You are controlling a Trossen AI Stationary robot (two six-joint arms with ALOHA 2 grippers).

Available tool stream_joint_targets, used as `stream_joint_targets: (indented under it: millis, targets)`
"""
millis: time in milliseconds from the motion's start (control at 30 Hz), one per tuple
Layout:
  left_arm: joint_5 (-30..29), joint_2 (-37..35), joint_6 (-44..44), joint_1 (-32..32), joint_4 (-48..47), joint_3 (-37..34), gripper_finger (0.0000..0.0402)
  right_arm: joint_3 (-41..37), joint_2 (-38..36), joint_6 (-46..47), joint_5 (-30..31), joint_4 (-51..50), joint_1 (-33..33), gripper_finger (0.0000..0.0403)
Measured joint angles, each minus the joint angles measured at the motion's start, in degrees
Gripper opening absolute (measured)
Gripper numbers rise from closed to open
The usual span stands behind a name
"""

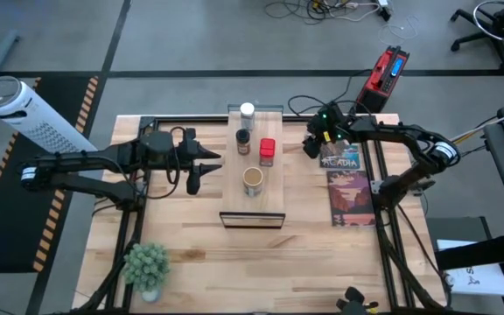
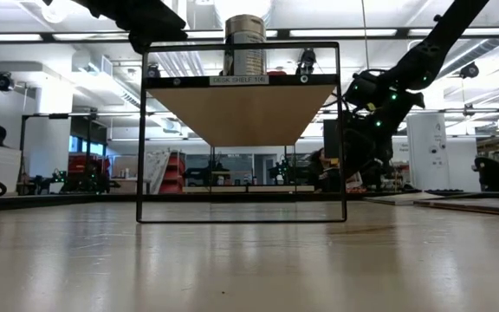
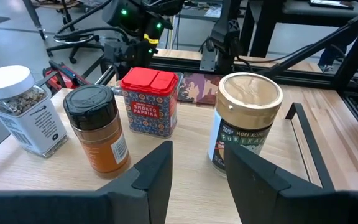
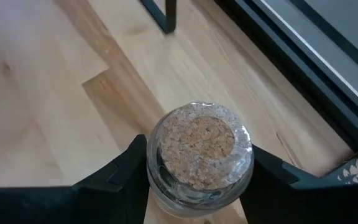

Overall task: Shelf spices
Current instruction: Remove the transparent seasoning bottle from the shelf

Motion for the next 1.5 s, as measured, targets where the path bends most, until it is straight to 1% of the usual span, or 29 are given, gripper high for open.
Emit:
stream_joint_targets:
  millis: [133, 367, 500, 633, 800, 1033, 1233, 1500]
  targets:
    - [0.0, 0.0, -0.1, 0.0, 0.0, 0.0, 0.0133, 0.9, 1.9, -1.0, 1.1, 0.0, -0.1, 0.0186]
    - [0.0, 0.0, -0.2, 0.0, -0.1, 0.0, 0.0133, 3.3, 5.9, -2.8, 1.1, -0.1, -0.7, 0.0175]
    - [0.0, 0.0, -0.5, 0.0, -0.7, 0.0, 0.0133, 4.2, 7.1, -2.3, 1.0, -0.1, -0.8, 0.0182]
    - [0.0, 0.0, -0.5, 0.0, -1.0, 0.0, 0.0133, 4.3, 7.2, -1.9, 1.0, 1.1, -1.2, 0.0184]
    - [0.0, 0.0, -0.5, 0.0, -1.5, 0.0, 0.0133, 4.3, 7.1, 1.5, 1.0, 1.8, -2.1, 0.0174]
    - [0.0, 0.0, -0.5, 0.0, -2.3, 0.0, 0.0133, 3.3, 7.1, 4.9, 1.0, 1.4, -2.1, 0.0186]
    - [0.0, 0.0, -0.5, 0.0, -2.3, 0.0, 0.0133, 2.4, 7.1, 5.4, 1.0, 1.7, -2.0, 0.0175]
    - [-0.1, 0.0, -0.3, 0.0, -2.1, 0.0, 0.0133, 2.2, 7.1, 4.6, 1.1, 2.5, -2.0, 0.0195]
